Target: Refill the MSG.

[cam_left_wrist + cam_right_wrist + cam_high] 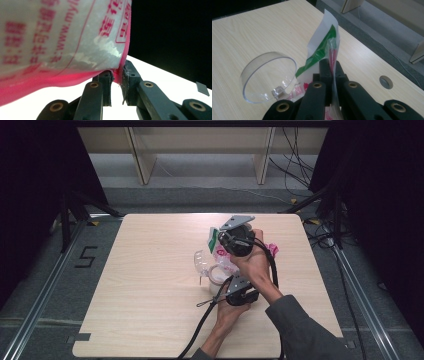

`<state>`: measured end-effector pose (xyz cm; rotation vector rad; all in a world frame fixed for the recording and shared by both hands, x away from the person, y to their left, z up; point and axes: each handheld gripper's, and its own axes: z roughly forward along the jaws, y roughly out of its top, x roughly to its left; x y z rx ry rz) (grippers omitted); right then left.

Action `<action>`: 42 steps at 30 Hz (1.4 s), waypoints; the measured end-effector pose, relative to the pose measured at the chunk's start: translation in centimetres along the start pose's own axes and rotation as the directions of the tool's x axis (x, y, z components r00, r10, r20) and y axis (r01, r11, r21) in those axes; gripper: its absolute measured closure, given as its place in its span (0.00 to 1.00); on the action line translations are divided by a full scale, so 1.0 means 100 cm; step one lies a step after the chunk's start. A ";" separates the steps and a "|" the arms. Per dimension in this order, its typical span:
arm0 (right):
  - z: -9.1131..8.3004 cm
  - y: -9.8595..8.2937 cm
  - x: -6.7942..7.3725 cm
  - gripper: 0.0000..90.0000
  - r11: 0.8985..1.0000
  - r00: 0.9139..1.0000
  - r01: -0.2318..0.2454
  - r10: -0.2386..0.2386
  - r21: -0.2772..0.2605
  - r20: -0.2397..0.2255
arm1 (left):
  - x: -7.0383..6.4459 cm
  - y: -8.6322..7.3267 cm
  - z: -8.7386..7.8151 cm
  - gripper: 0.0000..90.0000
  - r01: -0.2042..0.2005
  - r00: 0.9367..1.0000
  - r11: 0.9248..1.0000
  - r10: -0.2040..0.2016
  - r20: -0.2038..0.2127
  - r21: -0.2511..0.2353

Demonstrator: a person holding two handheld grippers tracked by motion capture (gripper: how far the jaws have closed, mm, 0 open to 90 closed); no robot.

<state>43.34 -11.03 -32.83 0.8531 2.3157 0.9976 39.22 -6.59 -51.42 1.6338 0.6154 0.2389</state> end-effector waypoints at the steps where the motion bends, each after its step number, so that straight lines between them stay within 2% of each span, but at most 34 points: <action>1: -0.002 0.000 -0.001 1.00 1.000 1.000 0.005 -0.005 0.000 -0.010 | -0.001 0.000 0.000 0.88 0.006 1.000 1.000 -0.006 0.002 -0.005; 3: -0.006 -0.002 -0.003 1.00 1.000 1.000 -0.010 0.010 -0.015 -0.014 | 0.000 0.000 -0.001 0.87 -0.007 1.000 1.000 0.007 0.001 0.009; 4: -0.007 -0.003 -0.003 1.00 0.999 1.000 -0.015 0.015 -0.030 -0.011 | -0.002 0.000 0.000 0.87 0.014 1.000 1.000 -0.014 0.008 -0.003; 5: -0.010 -0.004 -0.004 1.00 0.999 0.999 -0.028 0.027 -0.026 -0.020 | 0.000 0.000 -0.002 0.87 -0.006 1.000 1.000 0.006 -0.011 0.019; 6: -0.010 -0.005 -0.006 1.00 0.998 1.000 -0.023 0.023 -0.055 -0.009 | 0.002 0.000 -0.002 0.87 -0.016 1.000 1.000 0.016 0.003 0.026; 7: -0.013 -0.006 -0.006 1.00 0.998 0.999 -0.034 0.033 -0.047 -0.023 | 0.003 0.000 -0.004 0.86 -0.027 1.000 0.999 0.028 -0.013 0.046; 9: -0.016 -0.007 -0.008 1.00 0.996 0.998 -0.068 0.067 -0.060 -0.019 | 0.003 -0.002 -0.004 0.86 -0.012 1.000 0.999 0.012 -0.019 0.036; 10: -0.017 -0.009 -0.010 1.00 0.996 0.999 -0.050 0.049 -0.076 -0.014 | 0.003 -0.002 -0.006 0.86 -0.006 1.000 0.999 0.007 -0.016 0.042; 11: -0.020 -0.010 -0.011 1.00 0.995 0.998 -0.066 0.064 -0.070 -0.025 | 0.003 -0.002 -0.006 0.86 0.003 1.000 0.999 -0.002 -0.016 0.039; 12: -0.020 -0.012 -0.011 1.00 0.991 0.995 -0.100 0.098 -0.093 -0.024 | 0.003 -0.003 -0.006 0.86 0.005 1.000 0.999 -0.004 -0.018 0.040; 13: -0.022 -0.013 -0.013 1.00 0.989 0.994 -0.108 0.105 -0.097 -0.035 | 0.003 -0.003 -0.006 0.86 -0.001 1.000 0.999 0.002 -0.013 0.044; 15: -0.025 -0.016 -0.015 1.00 0.989 0.995 -0.097 0.094 -0.109 -0.034 | 0.003 -0.004 -0.007 0.86 0.002 1.000 0.999 -0.001 -0.015 0.044; 16: -0.026 -0.017 -0.014 1.00 0.986 0.993 -0.119 0.116 -0.118 -0.034 | 0.003 -0.005 -0.008 0.86 -0.001 1.000 0.999 0.002 -0.019 0.048; 17: -0.027 -0.018 -0.016 1.00 0.987 0.995 -0.102 0.099 -0.128 -0.028 | 0.003 -0.005 -0.008 0.86 0.003 1.000 0.999 -0.002 -0.016 0.045; 21: -0.033 -0.022 -0.018 1.00 0.978 0.989 -0.145 0.139 -0.151 -0.049 | 0.004 -0.005 -0.011 0.85 -0.002 1.000 0.999 0.003 -0.016 0.049; 23: -0.036 -0.024 -0.020 1.00 0.973 0.988 -0.153 0.147 -0.171 -0.051 | 0.004 -0.004 -0.012 0.84 -0.010 1.000 0.998 0.011 -0.013 0.055; 24: -0.036 -0.025 -0.021 1.00 0.974 0.989 -0.143 0.136 -0.178 -0.052 | 0.004 -0.005 -0.012 0.84 -0.012 1.000 0.998 0.013 -0.012 0.057; 25: -0.037 -0.026 -0.020 1.00 0.969 0.987 -0.162 0.156 -0.186 -0.048 | 0.004 -0.005 -0.013 0.83 -0.015 1.000 0.998 0.016 -0.011 0.062; 26: -0.037 -0.027 -0.022 1.00 0.971 0.988 -0.151 0.144 -0.188 -0.052 | 0.004 -0.005 -0.013 0.83 -0.016 1.000 0.998 0.017 -0.013 0.066; 29: -0.038 -0.032 -0.024 1.00 0.965 0.986 -0.166 0.159 -0.203 -0.051 | 0.005 -0.006 -0.013 0.82 -0.005 1.000 0.997 0.006 -0.022 0.073; 30: -0.039 -0.033 -0.025 1.00 0.965 0.983 -0.180 0.171 -0.191 -0.062 | 0.005 -0.007 -0.014 0.82 0.002 1.000 0.997 0.000 -0.026 0.074; 32: -0.039 -0.034 -0.027 1.00 0.964 0.985 -0.170 0.160 -0.203 -0.065 | 0.005 -0.006 -0.015 0.81 0.003 1.000 0.997 -0.001 -0.029 0.077; 35: -0.041 -0.037 -0.027 1.00 0.956 0.979 -0.203 0.191 -0.212 -0.073 | 0.006 -0.006 -0.016 0.81 -0.004 0.999 0.996 0.007 -0.032 0.089; 36: -0.042 -0.038 -0.028 1.00 0.957 0.982 -0.186 0.174 -0.223 -0.072 | 0.006 -0.006 -0.016 0.80 -0.001 0.999 0.996 0.004 -0.032 0.091; 37: -0.042 -0.039 -0.028 1.00 0.953 0.980 -0.196 0.181 -0.230 -0.082 | 0.006 -0.006 -0.016 0.80 0.004 1.000 0.996 -0.002 -0.029 0.089; 39: -0.045 -0.041 -0.028 1.00 0.947 0.977 -0.213 0.200 -0.240 -0.079 | 0.006 -0.005 -0.018 0.79 0.006 0.999 0.995 -0.002 -0.042 0.098; 40: -0.046 -0.042 -0.029 1.00 0.943 0.977 -0.213 0.202 -0.257 -0.069 | 0.006 -0.004 -0.018 0.78 0.004 0.999 0.995 -0.001 -0.034 0.100; 41: -0.049 -0.043 -0.031 1.00 0.947 0.979 -0.203 0.188 -0.249 -0.081 | 0.006 -0.004 -0.018 0.77 0.008 1.000 0.996 -0.005 -0.026 0.094; 42: -0.050 -0.044 -0.031 1.00 0.943 0.976 -0.216 0.202 -0.253 -0.081 | 0.005 -0.003 -0.020 0.77 0.011 0.999 0.995 -0.008 -0.031 0.101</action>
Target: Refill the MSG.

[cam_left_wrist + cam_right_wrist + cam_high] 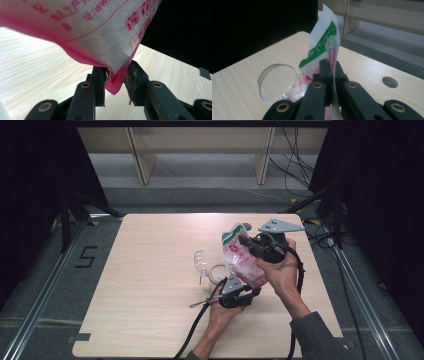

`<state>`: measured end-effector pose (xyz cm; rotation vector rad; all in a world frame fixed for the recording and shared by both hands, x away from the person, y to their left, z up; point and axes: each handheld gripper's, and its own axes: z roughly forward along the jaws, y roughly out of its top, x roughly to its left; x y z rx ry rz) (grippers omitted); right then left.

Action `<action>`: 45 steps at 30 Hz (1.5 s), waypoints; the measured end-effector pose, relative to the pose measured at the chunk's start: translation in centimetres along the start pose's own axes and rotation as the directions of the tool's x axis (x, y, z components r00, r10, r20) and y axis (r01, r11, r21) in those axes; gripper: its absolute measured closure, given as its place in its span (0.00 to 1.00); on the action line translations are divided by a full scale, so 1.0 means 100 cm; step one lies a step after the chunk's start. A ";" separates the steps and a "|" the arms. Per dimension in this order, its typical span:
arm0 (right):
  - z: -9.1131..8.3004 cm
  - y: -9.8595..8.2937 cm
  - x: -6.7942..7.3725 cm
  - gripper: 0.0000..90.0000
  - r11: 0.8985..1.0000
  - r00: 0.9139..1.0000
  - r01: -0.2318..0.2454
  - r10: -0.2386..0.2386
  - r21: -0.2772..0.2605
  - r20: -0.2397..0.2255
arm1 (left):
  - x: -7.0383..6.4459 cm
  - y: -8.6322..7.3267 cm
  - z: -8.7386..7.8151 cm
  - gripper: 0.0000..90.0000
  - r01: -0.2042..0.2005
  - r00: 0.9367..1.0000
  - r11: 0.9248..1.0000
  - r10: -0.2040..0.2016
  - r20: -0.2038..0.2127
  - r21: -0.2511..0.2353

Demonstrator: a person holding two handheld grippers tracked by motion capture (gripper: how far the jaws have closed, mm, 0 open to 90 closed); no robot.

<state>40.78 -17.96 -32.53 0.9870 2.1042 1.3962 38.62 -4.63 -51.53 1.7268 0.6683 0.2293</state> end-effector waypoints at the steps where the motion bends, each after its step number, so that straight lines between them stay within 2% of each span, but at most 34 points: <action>1: -0.001 0.000 -0.002 1.00 1.000 1.000 0.006 -0.006 -0.010 -0.009 | -0.001 0.000 -0.001 0.76 0.002 1.000 1.000 -0.002 -0.004 0.005; 2: -0.002 -0.001 -0.002 1.00 1.000 1.000 -0.006 0.006 -0.018 -0.015 | -0.002 0.001 -0.001 0.76 0.006 1.000 1.000 -0.006 -0.012 0.010; 3: -0.004 -0.002 -0.001 1.00 1.000 1.000 -0.022 0.023 -0.021 0.002 | -0.002 0.001 -0.001 0.76 0.007 1.000 1.000 -0.007 -0.004 0.007; 5: -0.008 -0.003 -0.003 1.00 1.000 1.000 -0.014 0.014 -0.021 -0.010 | -0.002 0.002 -0.003 0.75 0.004 1.000 1.000 -0.003 -0.014 0.014; 6: -0.009 -0.004 -0.003 1.00 0.999 0.999 -0.042 0.042 -0.018 -0.019 | -0.002 0.002 -0.003 0.75 0.004 1.000 1.000 -0.004 -0.012 0.011; 9: -0.013 -0.007 -0.005 1.00 0.997 0.998 -0.061 0.060 -0.037 -0.036 | -0.002 0.002 -0.004 0.74 -0.001 1.000 1.000 0.001 -0.010 0.019; 10: -0.015 -0.007 -0.005 1.00 0.997 0.997 -0.073 0.072 -0.030 -0.028 | -0.001 0.002 -0.004 0.73 -0.001 1.000 1.000 0.001 -0.011 0.021; 11: -0.016 -0.008 -0.006 1.00 0.997 0.998 -0.060 0.059 -0.040 -0.037 | -0.001 0.002 -0.005 0.73 -0.003 1.000 1.000 0.004 -0.005 0.022; 12: -0.018 -0.008 -0.005 1.00 0.997 0.997 -0.071 0.070 -0.042 -0.035 | -0.001 0.002 -0.005 0.71 -0.003 1.000 1.000 0.003 0.003 0.019; 15: -0.021 -0.011 -0.006 1.00 0.995 0.996 -0.077 0.075 -0.055 -0.043 | -0.002 0.003 -0.006 0.69 -0.004 1.000 0.999 0.005 -0.014 0.033; 18: -0.023 -0.014 -0.009 1.00 0.995 0.997 -0.067 0.065 -0.069 -0.035 | -0.003 0.003 -0.006 0.60 0.011 1.000 0.999 -0.011 -0.002 0.044; 19: -0.024 -0.015 -0.008 1.00 0.994 0.994 -0.098 0.095 -0.058 -0.046 | -0.004 0.003 -0.006 0.58 0.018 1.000 0.999 -0.018 -0.002 0.049; 21: -0.025 -0.018 -0.009 1.00 0.994 0.995 -0.095 0.093 -0.059 -0.039 | -0.002 0.002 -0.006 0.53 0.027 1.000 0.997 -0.028 0.011 0.066; 23: -0.026 -0.020 -0.009 1.00 0.990 0.991 -0.125 0.122 -0.060 -0.049 | -0.002 0.002 -0.008 0.49 0.040 0.999 0.997 -0.039 -0.011 0.070; 24: -0.026 -0.022 -0.012 1.00 0.991 0.993 -0.110 0.106 -0.072 -0.054 | -0.002 0.002 -0.008 0.50 0.031 1.000 0.998 -0.030 -0.004 0.062; 27: -0.026 -0.026 -0.013 1.00 0.990 0.991 -0.126 0.123 -0.069 -0.055 | -0.004 0.002 -0.010 0.48 0.018 1.000 0.997 -0.017 -0.012 0.072; 30: -0.028 -0.029 -0.013 1.00 0.988 0.989 -0.137 0.133 -0.073 -0.058 | -0.007 0.002 -0.011 0.45 0.042 0.999 0.997 -0.041 -0.024 0.070; 31: -0.029 -0.030 -0.014 1.00 0.988 0.990 -0.139 0.135 -0.070 -0.049 | -0.009 0.001 -0.011 0.44 0.050 0.999 0.996 -0.049 -0.020 0.067; 32: -0.029 -0.032 -0.016 1.00 0.989 0.992 -0.122 0.118 -0.081 -0.044 | -0.008 0.001 -0.012 0.43 0.051 0.999 0.996 -0.051 -0.007 0.068; 33: -0.030 -0.033 -0.016 1.00 0.988 0.991 -0.134 0.131 -0.078 -0.041 | -0.008 0.000 -0.015 0.42 0.045 0.999 0.996 -0.044 -0.013 0.073; 34: -0.031 -0.034 -0.017 1.00 0.986 0.989 -0.144 0.141 -0.082 -0.044 | -0.008 -0.001 -0.016 0.42 0.059 0.998 0.996 -0.059 -0.003 0.066; 35: -0.032 -0.036 -0.018 1.00 0.983 0.986 -0.162 0.158 -0.083 -0.053 | -0.008 -0.001 -0.018 0.41 0.055 0.998 0.997 -0.054 -0.008 0.063; 36: -0.033 -0.038 -0.021 1.00 0.986 0.990 -0.140 0.137 -0.087 -0.038 | -0.009 -0.002 -0.020 0.41 0.051 0.999 0.997 -0.051 -0.001 0.058; 37: -0.034 -0.039 -0.020 1.00 0.981 0.985 -0.173 0.170 -0.084 -0.040 | -0.009 -0.002 -0.022 0.41 0.047 0.999 0.997 -0.047 -0.001 0.057; 38: -0.035 -0.042 -0.022 1.00 0.984 0.987 -0.161 0.158 -0.081 -0.037 | -0.009 -0.001 -0.024 0.41 0.040 0.999 0.997 -0.041 0.006 0.060; 39: -0.035 -0.043 -0.022 1.00 0.981 0.985 -0.172 0.169 -0.086 -0.039 | -0.011 -0.001 -0.026 0.41 0.034 0.999 0.997 -0.035 0.013 0.062; 40: -0.036 -0.046 -0.024 1.00 0.985 0.988 -0.155 0.154 -0.080 -0.027 | -0.012 -0.001 -0.028 0.41 0.029 0.999 0.997 -0.031 0.025 0.065; 42: -0.035 -0.051 -0.026 1.00 0.982 0.985 -0.171 0.169 -0.084 -0.029 | -0.016 -0.001 -0.032 0.40 0.002 0.999 0.997 -0.006 0.046 0.075; 44: -0.037 -0.057 -0.030 1.00 0.981 0.985 -0.175 0.173 -0.082 -0.026 | -0.017 -0.001 -0.038 0.40 -0.020 0.999 0.996 0.017 0.042 0.084; 45: -0.038 -0.060 -0.032 1.00 0.981 0.984 -0.178 0.177 -0.083 -0.018 | -0.018 -0.001 -0.040 0.40 -0.003 0.999 0.997 0.000 0.045 0.073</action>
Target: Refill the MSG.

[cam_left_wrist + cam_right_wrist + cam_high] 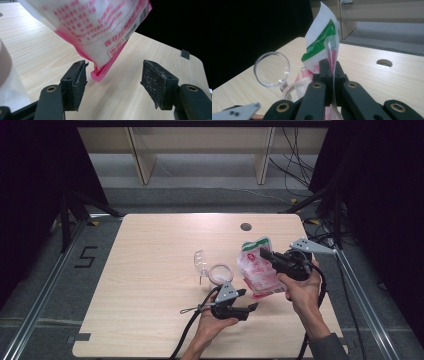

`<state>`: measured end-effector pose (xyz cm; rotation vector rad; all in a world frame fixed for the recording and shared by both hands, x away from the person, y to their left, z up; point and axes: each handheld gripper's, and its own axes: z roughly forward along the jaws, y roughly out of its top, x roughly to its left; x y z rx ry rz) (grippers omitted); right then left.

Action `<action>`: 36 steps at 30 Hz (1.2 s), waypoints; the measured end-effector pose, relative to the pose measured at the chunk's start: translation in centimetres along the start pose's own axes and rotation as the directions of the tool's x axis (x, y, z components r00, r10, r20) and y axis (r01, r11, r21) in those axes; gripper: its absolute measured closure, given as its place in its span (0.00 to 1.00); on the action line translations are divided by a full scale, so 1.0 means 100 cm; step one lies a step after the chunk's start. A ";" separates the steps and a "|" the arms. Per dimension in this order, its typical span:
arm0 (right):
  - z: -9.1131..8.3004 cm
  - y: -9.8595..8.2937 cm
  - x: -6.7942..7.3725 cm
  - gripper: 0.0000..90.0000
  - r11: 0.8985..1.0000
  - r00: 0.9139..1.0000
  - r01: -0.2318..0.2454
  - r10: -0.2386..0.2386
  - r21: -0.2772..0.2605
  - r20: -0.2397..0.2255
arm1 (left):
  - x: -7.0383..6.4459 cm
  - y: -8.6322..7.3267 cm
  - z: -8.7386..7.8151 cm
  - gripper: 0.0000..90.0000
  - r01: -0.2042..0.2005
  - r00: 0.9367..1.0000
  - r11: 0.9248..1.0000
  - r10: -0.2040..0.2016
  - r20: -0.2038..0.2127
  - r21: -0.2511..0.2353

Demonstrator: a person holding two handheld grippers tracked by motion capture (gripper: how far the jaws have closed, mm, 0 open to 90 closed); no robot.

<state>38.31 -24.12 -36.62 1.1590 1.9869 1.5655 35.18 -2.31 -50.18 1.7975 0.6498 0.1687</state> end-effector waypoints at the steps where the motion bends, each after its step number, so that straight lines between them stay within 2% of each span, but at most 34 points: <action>1: -0.001 -0.003 -0.001 1.00 1.000 1.000 -0.017 0.017 0.002 0.002 | 0.000 0.000 -0.002 0.40 -0.005 1.000 1.000 0.005 0.003 -0.002; 3: -0.003 -0.008 -0.004 1.00 0.999 0.999 -0.044 0.044 0.005 -0.003 | -0.001 0.001 -0.008 0.40 -0.013 1.000 1.000 0.013 0.000 0.000; 4: -0.004 -0.012 -0.006 1.00 0.999 0.999 -0.033 0.033 0.002 0.008 | -0.001 0.001 -0.010 0.40 -0.017 1.000 1.000 0.017 -0.003 0.001; 5: -0.005 -0.013 -0.006 1.00 0.999 0.999 -0.050 0.050 0.016 0.010 | -0.003 0.001 -0.012 0.40 -0.013 1.000 1.000 0.013 -0.002 -0.008; 8: -0.009 -0.018 -0.010 1.00 0.998 0.998 -0.058 0.058 0.005 0.012 | -0.002 0.001 -0.019 0.40 -0.038 0.999 0.999 0.038 -0.011 0.010; 9: -0.010 -0.018 -0.010 1.00 0.998 0.998 -0.062 0.062 0.005 0.004 | -0.002 0.000 -0.020 0.40 -0.031 0.999 1.000 0.031 -0.006 -0.002; 11: -0.012 -0.022 -0.012 1.00 0.999 0.999 -0.045 0.045 -0.029 0.010 | -0.001 -0.001 -0.025 0.39 -0.034 0.999 0.999 0.034 -0.005 0.010; 12: -0.013 -0.023 -0.013 1.00 0.998 0.998 -0.056 0.056 -0.039 0.000 | 0.000 -0.001 -0.028 0.39 -0.032 0.999 0.999 0.032 -0.021 0.013; 13: -0.015 -0.025 -0.012 1.00 0.996 0.997 -0.078 0.078 -0.045 -0.004 | 0.000 -0.002 -0.030 0.39 -0.024 1.000 1.000 0.025 -0.017 0.005; 15: -0.018 -0.029 -0.014 1.00 0.994 0.997 -0.078 0.078 -0.072 -0.004 | 0.002 -0.002 -0.035 0.39 -0.035 0.999 0.999 0.035 -0.026 0.013; 16: -0.022 -0.031 -0.015 1.00 0.994 0.996 -0.086 0.086 -0.064 -0.006 | 0.002 -0.002 -0.037 0.39 -0.032 0.999 0.999 0.032 -0.027 0.012; 18: -0.027 -0.037 -0.019 1.00 0.990 0.995 -0.102 0.102 -0.097 -0.007 | 0.003 -0.002 -0.042 0.39 -0.031 0.999 0.999 0.031 -0.037 0.012; 19: -0.029 -0.038 -0.020 1.00 0.988 0.994 -0.111 0.111 -0.103 -0.008 | 0.004 -0.002 -0.044 0.39 -0.035 0.999 0.999 0.035 -0.041 0.011; 20: -0.031 -0.040 -0.021 1.00 0.987 0.993 -0.121 0.121 -0.109 -0.015 | 0.007 -0.001 -0.046 0.39 -0.065 0.997 0.998 0.065 -0.045 0.009; 22: -0.037 -0.042 -0.024 1.00 0.987 0.993 -0.113 0.114 -0.111 0.002 | 0.009 -0.002 -0.049 0.39 -0.060 0.997 0.998 0.061 -0.055 0.015; 23: -0.038 -0.043 -0.025 1.00 0.986 0.992 -0.125 0.126 -0.108 0.007 | 0.011 -0.001 -0.050 0.39 -0.076 0.995 0.997 0.077 -0.059 0.015; 24: -0.040 -0.046 -0.026 1.00 0.986 0.993 -0.120 0.121 -0.117 0.000 | 0.010 -0.003 -0.052 0.39 -0.030 0.998 0.999 0.030 -0.063 0.012; 25: -0.043 -0.047 -0.027 1.00 0.985 0.991 -0.131 0.131 -0.114 -0.003 | 0.010 -0.003 -0.055 0.39 -0.029 0.997 0.999 0.030 -0.074 0.018; 26: -0.046 -0.049 -0.027 1.00 0.982 0.989 -0.147 0.149 -0.114 0.004 | 0.010 -0.004 -0.056 0.39 -0.026 0.997 1.000 0.027 -0.066 0.010; 27: -0.048 -0.051 -0.030 1.00 0.986 0.993 -0.116 0.117 -0.124 0.007 | 0.010 -0.003 -0.058 0.39 -0.036 0.997 0.999 0.038 -0.071 0.020; 28: -0.051 -0.052 -0.030 1.00 0.983 0.989 -0.143 0.145 -0.115 0.010 | 0.011 -0.003 -0.059 0.39 -0.040 0.996 0.999 0.042 -0.077 0.022; 29: -0.052 -0.054 -0.033 1.00 0.982 0.990 -0.140 0.141 -0.125 0.001 | 0.011 -0.004 -0.060 0.39 -0.038 0.997 0.999 0.039 -0.073 0.016; 30: -0.054 -0.056 -0.034 1.00 0.983 0.990 -0.138 0.140 -0.123 0.014 | 0.011 -0.003 -0.062 0.39 -0.036 0.996 0.999 0.037 -0.084 0.020; 31: -0.056 -0.057 -0.035 1.00 0.981 0.988 -0.153 0.155 -0.123 0.012 | 0.012 -0.003 -0.063 0.39 -0.037 0.996 0.999 0.038 -0.079 0.014; 33: -0.060 -0.061 -0.039 1.00 0.982 0.990 -0.139 0.143 -0.126 0.022 | 0.013 -0.003 -0.066 0.39 -0.036 0.996 0.999 0.037 -0.082 0.009; 36: -0.063 -0.066 -0.044 1.00 0.976 0.986 -0.156 0.162 -0.149 0.029 | 0.016 -0.002 -0.069 0.39 -0.036 0.995 0.999 0.037 -0.092 0.007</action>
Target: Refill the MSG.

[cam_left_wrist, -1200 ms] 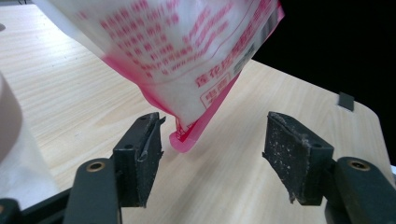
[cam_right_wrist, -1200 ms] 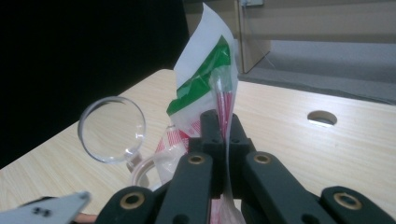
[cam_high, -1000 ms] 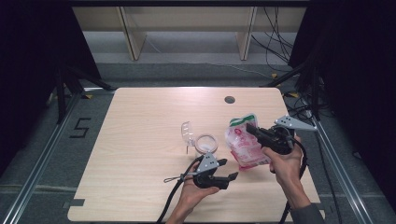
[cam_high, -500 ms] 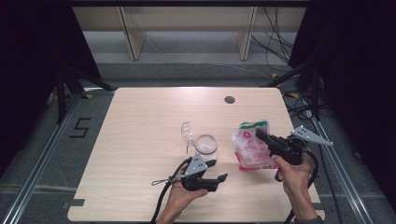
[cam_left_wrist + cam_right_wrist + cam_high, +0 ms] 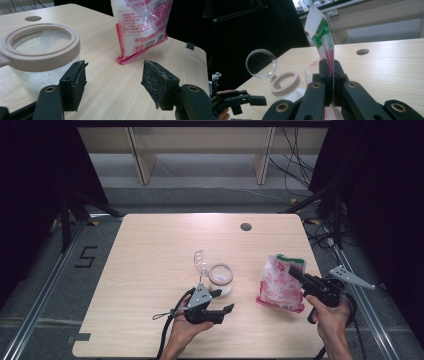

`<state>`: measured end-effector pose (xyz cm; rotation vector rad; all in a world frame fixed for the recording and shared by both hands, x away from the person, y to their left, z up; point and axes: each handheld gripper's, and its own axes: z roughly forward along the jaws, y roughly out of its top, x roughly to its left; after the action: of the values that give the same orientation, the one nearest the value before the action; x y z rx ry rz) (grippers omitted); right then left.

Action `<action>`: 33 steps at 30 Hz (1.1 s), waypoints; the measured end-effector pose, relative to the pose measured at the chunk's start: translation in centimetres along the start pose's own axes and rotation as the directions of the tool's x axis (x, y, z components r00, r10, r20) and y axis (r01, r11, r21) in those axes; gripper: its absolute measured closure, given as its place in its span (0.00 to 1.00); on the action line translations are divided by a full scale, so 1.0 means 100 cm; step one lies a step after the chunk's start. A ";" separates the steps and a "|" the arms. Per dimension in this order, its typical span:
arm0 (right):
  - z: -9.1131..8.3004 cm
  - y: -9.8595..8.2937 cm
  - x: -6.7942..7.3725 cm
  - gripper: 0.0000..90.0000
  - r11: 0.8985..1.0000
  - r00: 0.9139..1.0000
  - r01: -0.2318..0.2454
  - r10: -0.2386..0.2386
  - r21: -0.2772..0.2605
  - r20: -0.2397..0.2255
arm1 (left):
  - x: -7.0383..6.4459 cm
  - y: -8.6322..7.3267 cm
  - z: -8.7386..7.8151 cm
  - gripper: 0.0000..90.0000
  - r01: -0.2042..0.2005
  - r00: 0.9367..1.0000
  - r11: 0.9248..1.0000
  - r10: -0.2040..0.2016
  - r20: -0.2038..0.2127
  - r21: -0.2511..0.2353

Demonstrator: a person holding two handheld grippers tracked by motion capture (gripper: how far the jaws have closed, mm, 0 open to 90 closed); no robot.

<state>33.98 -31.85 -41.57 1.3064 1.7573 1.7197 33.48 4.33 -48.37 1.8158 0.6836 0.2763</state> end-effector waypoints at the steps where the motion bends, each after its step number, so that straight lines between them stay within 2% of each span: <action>1: -0.001 -0.001 -0.002 1.00 1.000 1.000 0.004 -0.004 -0.001 0.007 | 0.000 0.000 -0.001 0.39 0.003 1.000 1.000 -0.003 -0.008 0.003; 7: -0.006 -0.007 -0.014 1.00 1.000 0.999 -0.006 0.005 0.008 0.050 | 0.001 0.001 -0.003 0.39 0.003 1.000 1.000 -0.003 -0.018 0.003; 8: -0.008 -0.007 -0.016 1.00 0.999 0.997 -0.003 0.001 0.036 0.077 | 0.001 0.001 -0.003 0.39 0.002 1.000 1.000 -0.002 -0.018 0.004; 9: -0.007 -0.009 -0.019 1.00 1.000 0.997 -0.003 0.001 0.030 0.079 | 0.001 0.001 -0.003 0.39 0.000 1.000 1.000 0.000 -0.017 0.003; 10: -0.007 -0.011 -0.021 1.00 0.999 0.996 -0.023 0.020 0.039 0.082 | 0.001 0.001 -0.003 0.39 0.002 1.000 1.000 -0.002 -0.018 0.004; 12: -0.006 -0.015 -0.027 1.00 0.999 0.995 -0.020 0.015 0.048 0.100 | 0.002 0.001 -0.003 0.39 0.003 1.000 1.000 -0.003 -0.014 0.001; 13: -0.004 -0.018 -0.030 1.00 0.999 0.996 -0.026 0.023 0.036 0.087 | 0.002 0.001 -0.003 0.39 0.004 1.000 1.000 -0.004 -0.008 -0.005; 14: -0.004 -0.020 -0.031 1.00 0.998 0.995 -0.045 0.041 0.040 0.090 | 0.003 0.001 -0.003 0.39 0.004 1.000 1.000 -0.004 -0.012 -0.003; 15: -0.003 -0.021 -0.032 1.00 0.998 0.995 -0.037 0.033 0.043 0.097 | 0.003 0.001 -0.004 0.39 0.001 1.000 1.000 0.000 -0.024 0.004; 19: -0.002 -0.022 -0.032 1.00 0.997 0.993 -0.064 0.059 0.050 0.106 | 0.004 0.002 -0.006 0.39 0.002 0.999 1.000 -0.002 -0.034 0.005; 21: -0.002 -0.024 -0.035 1.00 0.998 0.994 -0.041 0.036 0.048 0.104 | 0.005 0.001 -0.006 0.39 0.003 1.000 1.000 -0.003 -0.030 -0.001; 24: -0.002 -0.025 -0.035 1.00 0.996 0.990 -0.065 0.055 0.069 0.129 | 0.006 0.001 -0.007 0.39 0.008 0.999 1.000 -0.008 -0.032 0.003; 25: -0.002 -0.025 -0.036 1.00 0.996 0.990 -0.059 0.049 0.074 0.131 | 0.006 0.001 -0.008 0.39 0.011 0.999 1.000 -0.011 -0.043 0.003; 27: -0.001 -0.027 -0.037 1.00 0.997 0.992 -0.059 0.053 0.044 0.115 | 0.006 0.002 -0.010 0.39 0.008 0.998 1.000 -0.007 -0.055 0.018; 28: -0.001 -0.027 -0.038 1.00 0.998 0.992 -0.046 0.040 0.046 0.119 | 0.007 0.003 -0.011 0.39 -0.002 0.998 1.000 0.004 -0.062 0.029; 30: -0.001 -0.027 -0.039 1.00 0.998 0.992 -0.045 0.039 0.053 0.124 | 0.007 0.005 -0.013 0.39 0.003 0.998 1.000 -0.001 -0.069 0.029; 31: -0.002 -0.026 -0.039 1.00 0.996 0.990 -0.034 0.022 0.079 0.141 | 0.008 0.006 -0.014 0.39 0.000 0.998 1.000 0.001 -0.063 0.026; 32: -0.001 -0.026 -0.039 1.00 0.997 0.988 -0.027 0.016 0.076 0.152 | 0.008 0.007 -0.016 0.39 -0.004 0.997 0.999 0.007 -0.074 0.040; 33: -0.002 -0.026 -0.038 1.00 0.995 0.990 -0.060 0.048 0.082 0.135 | 0.008 0.009 -0.017 0.39 -0.002 0.997 0.999 0.005 -0.075 0.037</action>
<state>34.84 -34.51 -45.26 1.4821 1.7519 1.5609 33.56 5.95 -47.05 1.8495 0.7425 0.3382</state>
